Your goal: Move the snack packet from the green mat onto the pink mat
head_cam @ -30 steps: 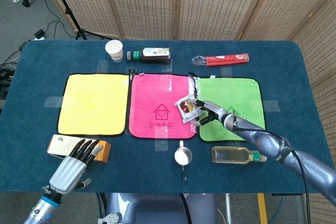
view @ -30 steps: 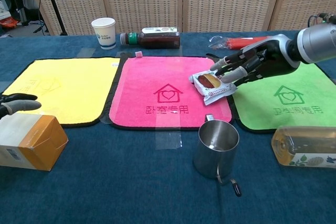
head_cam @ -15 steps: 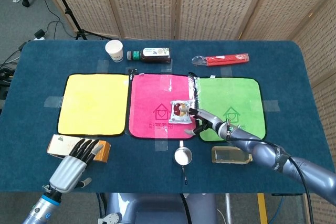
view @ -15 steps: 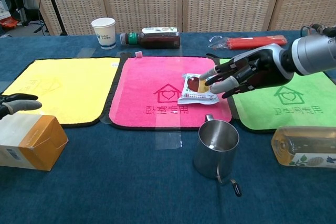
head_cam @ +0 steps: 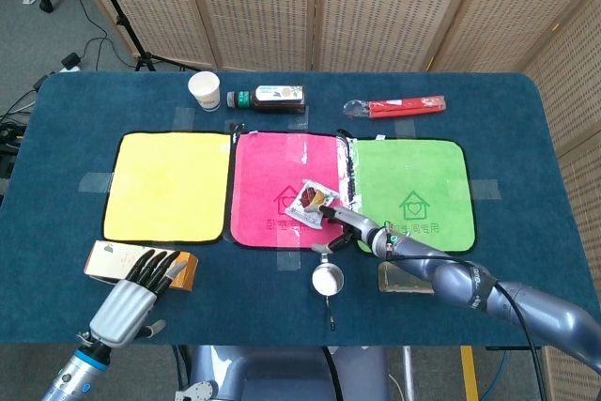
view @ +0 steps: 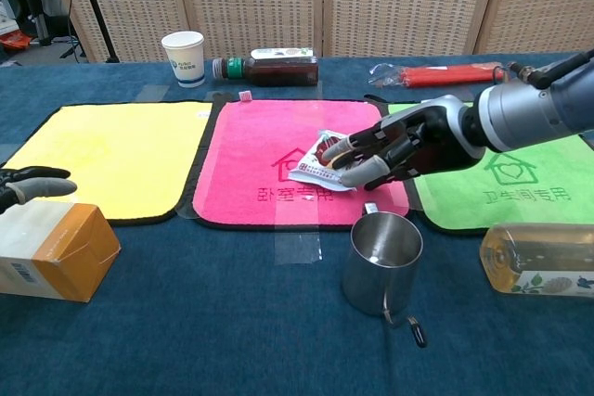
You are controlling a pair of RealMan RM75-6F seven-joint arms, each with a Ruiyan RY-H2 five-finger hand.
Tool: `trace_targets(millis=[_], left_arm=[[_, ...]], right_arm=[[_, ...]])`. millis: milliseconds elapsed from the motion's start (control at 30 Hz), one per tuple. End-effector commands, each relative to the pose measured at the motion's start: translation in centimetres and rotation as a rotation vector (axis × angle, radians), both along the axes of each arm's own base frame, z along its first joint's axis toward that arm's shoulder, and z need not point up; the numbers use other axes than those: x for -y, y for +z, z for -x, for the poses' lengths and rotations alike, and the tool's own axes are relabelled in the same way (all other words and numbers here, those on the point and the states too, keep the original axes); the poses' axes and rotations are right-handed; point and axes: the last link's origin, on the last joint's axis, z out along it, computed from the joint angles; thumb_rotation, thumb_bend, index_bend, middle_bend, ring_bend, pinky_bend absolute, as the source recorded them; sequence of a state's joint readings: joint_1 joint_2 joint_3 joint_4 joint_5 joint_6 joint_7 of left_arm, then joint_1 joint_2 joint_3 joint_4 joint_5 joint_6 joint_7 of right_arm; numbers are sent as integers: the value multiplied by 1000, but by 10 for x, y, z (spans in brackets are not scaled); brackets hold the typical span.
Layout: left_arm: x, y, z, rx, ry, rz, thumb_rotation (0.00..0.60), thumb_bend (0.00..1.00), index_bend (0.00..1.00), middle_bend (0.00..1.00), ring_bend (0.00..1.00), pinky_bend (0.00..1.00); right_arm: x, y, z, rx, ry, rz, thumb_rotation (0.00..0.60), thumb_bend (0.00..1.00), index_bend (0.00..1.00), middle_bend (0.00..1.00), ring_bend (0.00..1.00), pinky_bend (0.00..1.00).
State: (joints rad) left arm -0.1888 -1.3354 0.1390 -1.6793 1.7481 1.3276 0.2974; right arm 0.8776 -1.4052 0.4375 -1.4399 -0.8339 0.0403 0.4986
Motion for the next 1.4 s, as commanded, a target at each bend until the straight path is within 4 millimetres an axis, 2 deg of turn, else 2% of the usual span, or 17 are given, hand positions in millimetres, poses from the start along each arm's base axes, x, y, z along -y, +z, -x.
trace_targets(millis=[33, 233, 567, 1200, 1400], left_arm=[[0, -1, 0, -1, 0, 1, 600, 74, 0, 0, 0, 0], [1, -1, 0, -1, -3, 5, 600, 75, 0, 0, 0, 0], [1, -1, 0, 1, -3, 2, 600, 75, 0, 0, 0, 0], [0, 1, -1, 2, -5, -8, 600, 75, 0, 0, 0, 0], [-1, 4, 0, 5, -1, -23, 600, 75, 0, 0, 0, 0]], right_arm=[[-2, -4, -6, 3, 16, -9, 600, 388, 90, 0, 0, 0], [-5, -4, -23, 17, 56, -12, 600, 387, 90, 0, 0, 0], [-1, 15, -36, 21, 73, 29, 600, 386, 90, 0, 0, 0], [-5, 53, -45, -15, 131, 102, 600, 388, 90, 0, 0, 0], [-24, 73, -29, -65, 181, 137, 600, 429, 96, 0, 0, 0]])
